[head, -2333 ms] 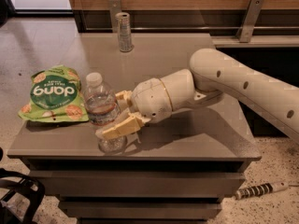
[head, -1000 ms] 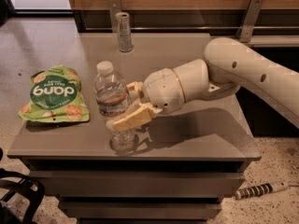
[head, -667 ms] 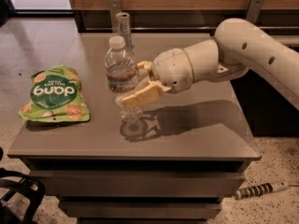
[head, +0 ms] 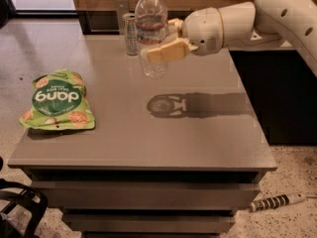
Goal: Move water bottle near redbull can
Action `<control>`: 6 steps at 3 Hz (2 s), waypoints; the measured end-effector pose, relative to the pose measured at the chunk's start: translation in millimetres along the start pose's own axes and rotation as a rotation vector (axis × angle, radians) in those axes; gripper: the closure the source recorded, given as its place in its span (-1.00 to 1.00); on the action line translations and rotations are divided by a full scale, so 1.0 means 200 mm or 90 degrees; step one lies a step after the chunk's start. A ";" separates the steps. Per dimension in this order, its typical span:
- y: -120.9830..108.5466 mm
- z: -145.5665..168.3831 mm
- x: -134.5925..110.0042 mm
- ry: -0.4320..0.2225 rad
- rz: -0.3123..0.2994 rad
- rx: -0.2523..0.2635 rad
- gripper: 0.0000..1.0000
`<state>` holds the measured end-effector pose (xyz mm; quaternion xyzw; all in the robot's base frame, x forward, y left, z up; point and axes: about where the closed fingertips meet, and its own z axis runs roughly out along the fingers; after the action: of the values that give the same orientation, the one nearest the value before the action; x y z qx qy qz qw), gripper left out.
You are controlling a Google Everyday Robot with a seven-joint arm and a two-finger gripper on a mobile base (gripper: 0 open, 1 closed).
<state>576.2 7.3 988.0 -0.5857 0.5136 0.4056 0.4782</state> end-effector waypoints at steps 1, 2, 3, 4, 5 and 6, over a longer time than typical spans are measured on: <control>-0.22 -0.11 -0.07 0.041 0.010 0.087 1.00; -0.41 -0.20 -0.08 0.082 0.037 0.157 1.00; -0.58 -0.29 -0.02 0.105 0.062 0.225 1.00; -0.59 -0.29 -0.01 0.106 0.063 0.225 1.00; -0.68 -0.29 0.08 0.141 0.068 0.255 1.00; -0.82 -0.30 0.22 0.185 0.077 0.295 1.00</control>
Offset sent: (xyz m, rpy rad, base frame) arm 0.1224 -0.0663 0.0499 -0.1506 0.0240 -0.4346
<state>744.3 -58.6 981.9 -0.4811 0.6895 0.2170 0.4959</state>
